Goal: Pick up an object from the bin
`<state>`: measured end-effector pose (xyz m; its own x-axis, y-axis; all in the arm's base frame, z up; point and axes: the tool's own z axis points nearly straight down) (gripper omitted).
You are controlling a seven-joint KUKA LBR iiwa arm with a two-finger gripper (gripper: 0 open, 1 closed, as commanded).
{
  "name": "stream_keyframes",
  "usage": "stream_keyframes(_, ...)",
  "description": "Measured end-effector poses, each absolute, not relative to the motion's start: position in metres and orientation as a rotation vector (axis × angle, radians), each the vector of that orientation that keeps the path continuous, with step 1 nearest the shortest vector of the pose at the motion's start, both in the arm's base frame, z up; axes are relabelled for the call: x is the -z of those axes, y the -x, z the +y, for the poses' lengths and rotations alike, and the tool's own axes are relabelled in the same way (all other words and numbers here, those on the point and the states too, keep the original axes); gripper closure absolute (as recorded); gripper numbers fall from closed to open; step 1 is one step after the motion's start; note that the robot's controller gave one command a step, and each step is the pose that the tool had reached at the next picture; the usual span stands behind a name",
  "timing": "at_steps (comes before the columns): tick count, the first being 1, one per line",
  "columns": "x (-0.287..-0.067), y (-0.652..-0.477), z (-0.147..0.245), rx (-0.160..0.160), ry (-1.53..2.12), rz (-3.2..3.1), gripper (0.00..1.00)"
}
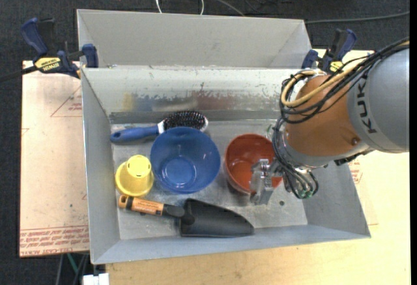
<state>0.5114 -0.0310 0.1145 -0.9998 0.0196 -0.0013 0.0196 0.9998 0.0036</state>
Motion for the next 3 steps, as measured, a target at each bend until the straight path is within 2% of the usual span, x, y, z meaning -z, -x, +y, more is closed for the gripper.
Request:
stream_keyframes(1,-0.070,-0.529,-0.029,-0.008,-0.108,3.140,1.00)
stream_keyframes(2,-0.070,-0.519,-0.038,-0.008,-0.109,3.133,1.00)
stream_keyframes(3,-0.168,-0.506,-0.010,-0.009,-0.084,3.142,1.00)
